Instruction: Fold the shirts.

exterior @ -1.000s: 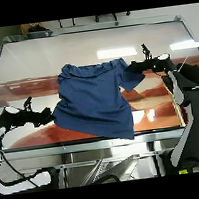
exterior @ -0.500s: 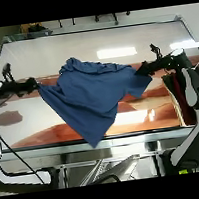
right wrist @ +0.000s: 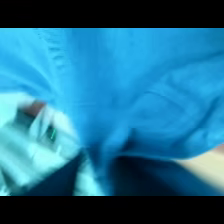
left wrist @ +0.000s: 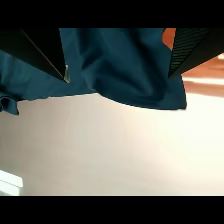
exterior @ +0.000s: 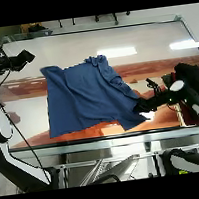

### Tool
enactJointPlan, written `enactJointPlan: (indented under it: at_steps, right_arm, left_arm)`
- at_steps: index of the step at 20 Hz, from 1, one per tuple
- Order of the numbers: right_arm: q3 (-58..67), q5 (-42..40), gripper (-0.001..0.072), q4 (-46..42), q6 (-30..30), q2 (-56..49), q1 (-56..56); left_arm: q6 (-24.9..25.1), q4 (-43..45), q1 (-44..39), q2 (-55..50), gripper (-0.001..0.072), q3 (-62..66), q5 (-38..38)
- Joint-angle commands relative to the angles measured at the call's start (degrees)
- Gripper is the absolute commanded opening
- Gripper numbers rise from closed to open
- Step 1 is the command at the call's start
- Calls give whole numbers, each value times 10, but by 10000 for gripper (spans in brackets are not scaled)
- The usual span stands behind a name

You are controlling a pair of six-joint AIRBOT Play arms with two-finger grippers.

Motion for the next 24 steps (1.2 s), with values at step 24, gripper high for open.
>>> enactJointPlan:
  at_steps: [24]
  right_arm:
    - [-17, -16, 256, 33, -172, -31, -168]
  left_arm:
    - [9, 73, 144, 310, 692, -734, -201]
